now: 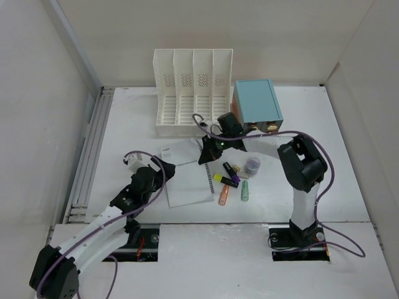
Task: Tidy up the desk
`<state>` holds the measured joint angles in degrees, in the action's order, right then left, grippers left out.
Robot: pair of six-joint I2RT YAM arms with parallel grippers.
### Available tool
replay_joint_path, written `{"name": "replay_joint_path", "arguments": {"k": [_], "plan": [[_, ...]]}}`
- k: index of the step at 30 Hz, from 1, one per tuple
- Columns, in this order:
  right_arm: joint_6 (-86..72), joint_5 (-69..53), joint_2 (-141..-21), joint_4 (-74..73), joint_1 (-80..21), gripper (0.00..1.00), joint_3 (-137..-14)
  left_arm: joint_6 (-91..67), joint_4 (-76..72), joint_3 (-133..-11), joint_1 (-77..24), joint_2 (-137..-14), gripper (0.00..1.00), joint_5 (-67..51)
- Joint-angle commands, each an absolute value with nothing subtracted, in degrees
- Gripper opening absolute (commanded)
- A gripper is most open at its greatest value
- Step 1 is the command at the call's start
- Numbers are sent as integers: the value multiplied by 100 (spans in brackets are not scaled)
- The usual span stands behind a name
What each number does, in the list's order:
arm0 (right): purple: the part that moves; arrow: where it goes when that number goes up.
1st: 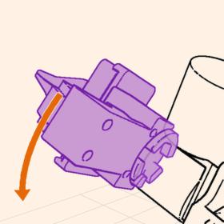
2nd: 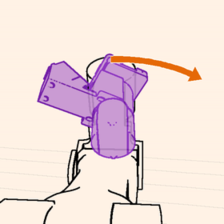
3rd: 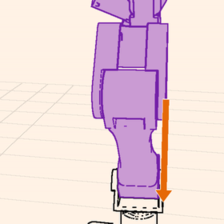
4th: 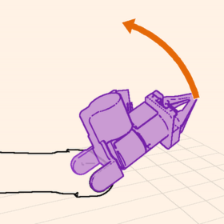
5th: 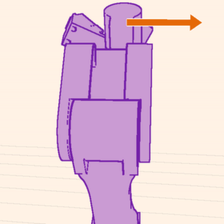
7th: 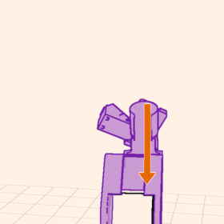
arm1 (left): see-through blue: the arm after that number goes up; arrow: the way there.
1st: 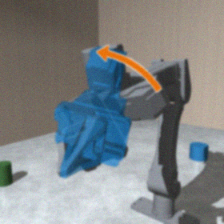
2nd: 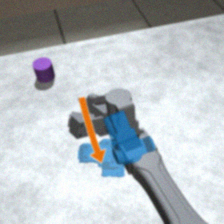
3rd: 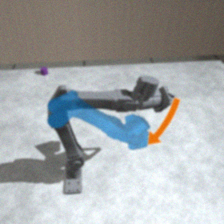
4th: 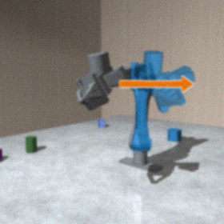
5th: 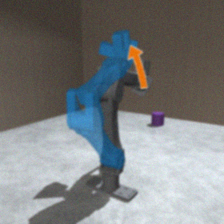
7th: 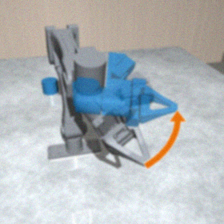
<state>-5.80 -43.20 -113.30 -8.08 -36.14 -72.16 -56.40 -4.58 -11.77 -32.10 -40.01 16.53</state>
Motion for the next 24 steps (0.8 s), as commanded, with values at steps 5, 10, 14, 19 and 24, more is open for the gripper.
{"name": "replay_joint_path", "arguments": {"k": [5,10,14,19,24], "plan": [[-580,-5807,-10670,-545,-2857,0,-7260,-5292,-482,-1240,-3173,-3875,88,1223],[-528,-6573,-10670,-545,-2856,0,-7207,-4914,-1615,-1020,-3173,-4288,90,449],[-466,-7101,-10670,-545,-2918,0,-7154,-4685,-2686,-958,-3173,-4893,93,-113],[-308,-7961,-10617,-545,-2971,0,-7093,-4351,-3470,-1063,-2927,-5615,85,-1123],[-185,-7972,-10512,-545,-3032,0,-6979,-4280,-4868,-896,-2585,-5880,0,-2530]]}}
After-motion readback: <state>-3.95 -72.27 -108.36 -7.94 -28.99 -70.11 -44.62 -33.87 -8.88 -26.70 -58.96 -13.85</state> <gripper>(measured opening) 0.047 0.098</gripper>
